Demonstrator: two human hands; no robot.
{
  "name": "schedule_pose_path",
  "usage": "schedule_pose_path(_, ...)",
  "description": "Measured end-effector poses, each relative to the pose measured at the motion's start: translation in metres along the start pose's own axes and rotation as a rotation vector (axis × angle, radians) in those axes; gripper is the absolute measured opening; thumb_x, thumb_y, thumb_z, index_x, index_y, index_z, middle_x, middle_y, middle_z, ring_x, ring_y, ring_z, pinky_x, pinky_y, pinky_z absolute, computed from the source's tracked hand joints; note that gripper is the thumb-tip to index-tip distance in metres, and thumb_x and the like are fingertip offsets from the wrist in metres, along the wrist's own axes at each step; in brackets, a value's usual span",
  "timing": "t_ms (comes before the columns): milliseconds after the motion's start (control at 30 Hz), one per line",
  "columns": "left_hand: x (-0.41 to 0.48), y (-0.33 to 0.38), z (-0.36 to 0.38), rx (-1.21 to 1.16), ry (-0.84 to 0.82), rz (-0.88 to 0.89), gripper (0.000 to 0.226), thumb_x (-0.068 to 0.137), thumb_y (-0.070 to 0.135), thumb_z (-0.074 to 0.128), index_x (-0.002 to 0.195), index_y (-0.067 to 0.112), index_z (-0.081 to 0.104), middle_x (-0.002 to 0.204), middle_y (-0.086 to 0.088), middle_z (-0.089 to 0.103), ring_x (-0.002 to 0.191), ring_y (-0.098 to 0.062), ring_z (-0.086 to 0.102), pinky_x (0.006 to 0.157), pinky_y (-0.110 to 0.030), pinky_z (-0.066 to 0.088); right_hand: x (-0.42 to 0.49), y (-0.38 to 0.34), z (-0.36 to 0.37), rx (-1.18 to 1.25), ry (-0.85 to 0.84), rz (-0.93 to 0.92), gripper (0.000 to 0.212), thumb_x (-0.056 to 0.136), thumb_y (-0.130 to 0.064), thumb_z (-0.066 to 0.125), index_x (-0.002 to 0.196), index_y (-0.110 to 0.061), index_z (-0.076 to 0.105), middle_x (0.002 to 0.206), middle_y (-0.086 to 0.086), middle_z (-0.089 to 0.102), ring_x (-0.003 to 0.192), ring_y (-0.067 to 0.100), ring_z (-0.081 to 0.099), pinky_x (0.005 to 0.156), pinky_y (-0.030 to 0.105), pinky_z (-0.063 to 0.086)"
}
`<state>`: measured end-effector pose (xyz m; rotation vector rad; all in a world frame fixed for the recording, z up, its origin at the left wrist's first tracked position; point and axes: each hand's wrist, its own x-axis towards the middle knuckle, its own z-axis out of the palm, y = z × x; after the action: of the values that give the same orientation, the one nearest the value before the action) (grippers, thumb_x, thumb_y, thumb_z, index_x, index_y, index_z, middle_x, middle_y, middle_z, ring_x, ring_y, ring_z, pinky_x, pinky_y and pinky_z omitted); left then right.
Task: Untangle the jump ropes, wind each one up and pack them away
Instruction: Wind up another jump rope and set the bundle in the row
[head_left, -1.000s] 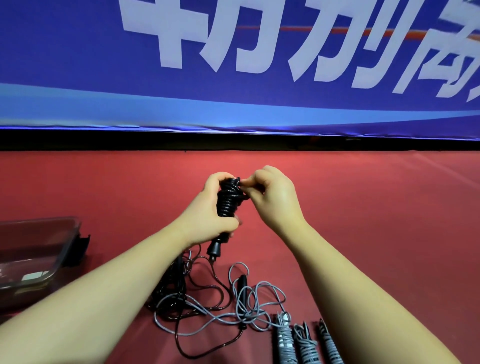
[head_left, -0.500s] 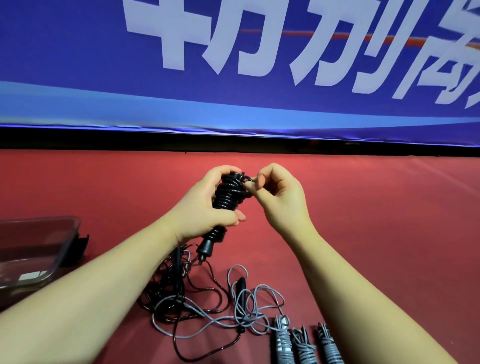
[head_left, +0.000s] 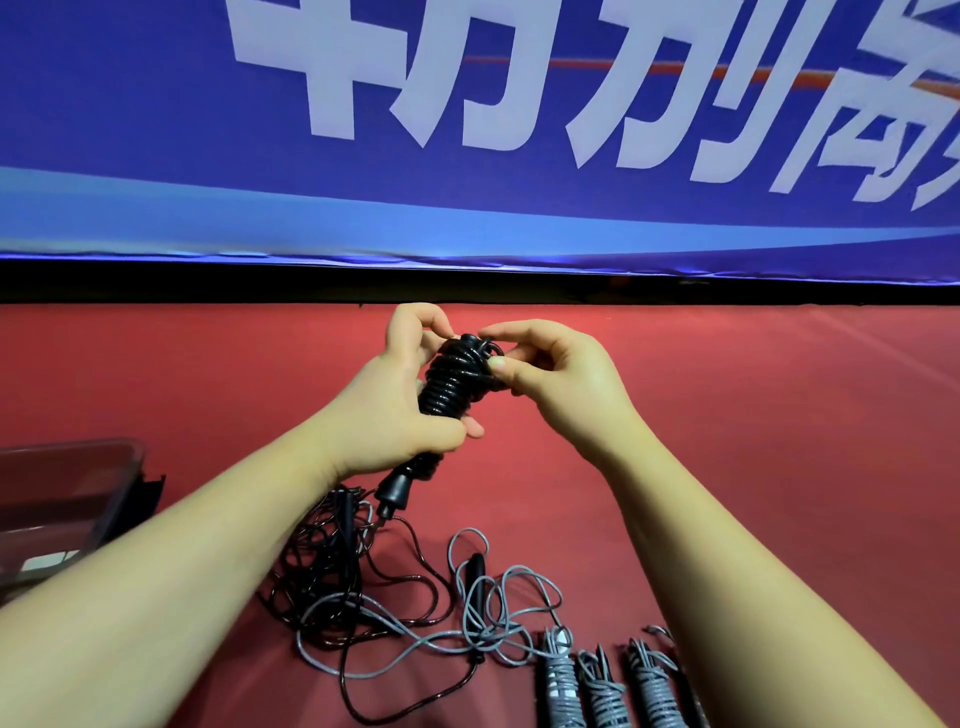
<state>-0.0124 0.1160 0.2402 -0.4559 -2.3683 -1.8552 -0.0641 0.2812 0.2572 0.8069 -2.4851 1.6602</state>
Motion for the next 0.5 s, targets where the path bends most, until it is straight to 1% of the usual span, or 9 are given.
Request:
schedule_pose_path(33, 0.0, 0.001, -0.001, 0.006, -0.02, -0.002, 0.06, 0.061, 0.002, 0.06, 0.1, 0.033, 0.027, 0.113, -0.004, 0.047, 0.079, -0.024, 0.072, 0.068, -0.04, 0.057, -0.001, 0.001, -0.001, 0.026, -0.023, 0.002, 0.023, 0.084, -0.003, 0.064, 0.096, -0.022, 0.065, 0.066, -0.002, 0.059, 0.057, -0.002, 0.055, 0.064, 0.015, 0.045)
schedule_pose_path(100, -0.001, 0.003, -0.002, 0.027, -0.077, -0.002, 0.065, 0.061, 0.001, 0.061, 0.105, 0.036, 0.027, 0.115, -0.001, 0.05, 0.079, -0.024, 0.072, 0.065, -0.034, 0.058, -0.005, 0.005, -0.002, 0.088, -0.053, 0.006, 0.024, 0.083, 0.001, 0.065, 0.09, -0.022, 0.062, 0.064, -0.002, 0.057, 0.058, 0.002, 0.055, 0.062, 0.016, 0.044)
schedule_pose_path(200, -0.003, 0.002, -0.004, 0.083, -0.151, -0.004, 0.074, 0.064, -0.001, 0.062, 0.12, 0.037, 0.032, 0.114, 0.0, 0.056, 0.082, -0.019, 0.072, 0.061, -0.022, 0.053, -0.012, 0.013, 0.002, 0.123, -0.025, -0.003, 0.027, 0.083, 0.003, 0.065, 0.085, -0.024, 0.059, 0.06, -0.008, 0.056, 0.06, 0.006, 0.057, 0.064, 0.019, 0.044)
schedule_pose_path(267, -0.005, 0.002, -0.002, 0.109, -0.14, -0.001, 0.072, 0.063, 0.0, 0.061, 0.122, 0.036, 0.038, 0.111, -0.001, 0.061, 0.082, -0.016, 0.072, 0.062, -0.017, 0.05, -0.014, 0.016, 0.005, 0.075, 0.015, -0.05, 0.028, 0.082, -0.001, 0.066, 0.084, -0.028, 0.057, 0.061, -0.01, 0.057, 0.063, 0.008, 0.058, 0.067, 0.025, 0.045)
schedule_pose_path(333, -0.006, 0.003, 0.002, 0.099, -0.098, 0.012, 0.067, 0.061, 0.003, 0.059, 0.118, 0.036, 0.041, 0.108, -0.002, 0.064, 0.08, -0.015, 0.072, 0.067, -0.021, 0.052, -0.015, 0.016, 0.007, 0.043, 0.064, -0.107, 0.021, 0.078, -0.011, 0.065, 0.082, -0.03, 0.055, 0.063, -0.011, 0.058, 0.064, 0.008, 0.059, 0.068, 0.027, 0.047)
schedule_pose_path(400, -0.005, 0.003, 0.005, 0.063, -0.065, 0.005, 0.065, 0.06, 0.004, 0.06, 0.115, 0.035, 0.044, 0.107, -0.001, 0.063, 0.08, -0.018, 0.072, 0.068, -0.025, 0.054, -0.016, 0.017, 0.01, 0.084, 0.1, -0.127, 0.018, 0.076, -0.014, 0.062, 0.079, -0.029, 0.054, 0.064, -0.011, 0.059, 0.065, 0.01, 0.06, 0.068, 0.026, 0.048)
schedule_pose_path(467, -0.004, 0.005, 0.007, 0.055, -0.03, -0.023, 0.066, 0.058, 0.008, 0.063, 0.116, 0.033, 0.044, 0.106, -0.001, 0.061, 0.08, -0.025, 0.071, 0.067, -0.033, 0.057, -0.017, 0.019, 0.015, 0.147, 0.148, -0.126, 0.023, 0.078, -0.012, 0.062, 0.069, -0.03, 0.05, 0.063, -0.011, 0.053, 0.064, 0.011, 0.054, 0.065, 0.023, 0.044)
schedule_pose_path(500, -0.004, 0.006, 0.007, 0.089, -0.014, -0.029, 0.067, 0.057, 0.011, 0.064, 0.117, 0.033, 0.043, 0.105, 0.001, 0.061, 0.08, -0.027, 0.071, 0.069, -0.037, 0.057, -0.016, 0.018, 0.017, 0.157, 0.175, -0.126, 0.026, 0.078, -0.014, 0.06, 0.063, -0.03, 0.047, 0.062, -0.01, 0.049, 0.064, 0.012, 0.049, 0.064, 0.022, 0.041)
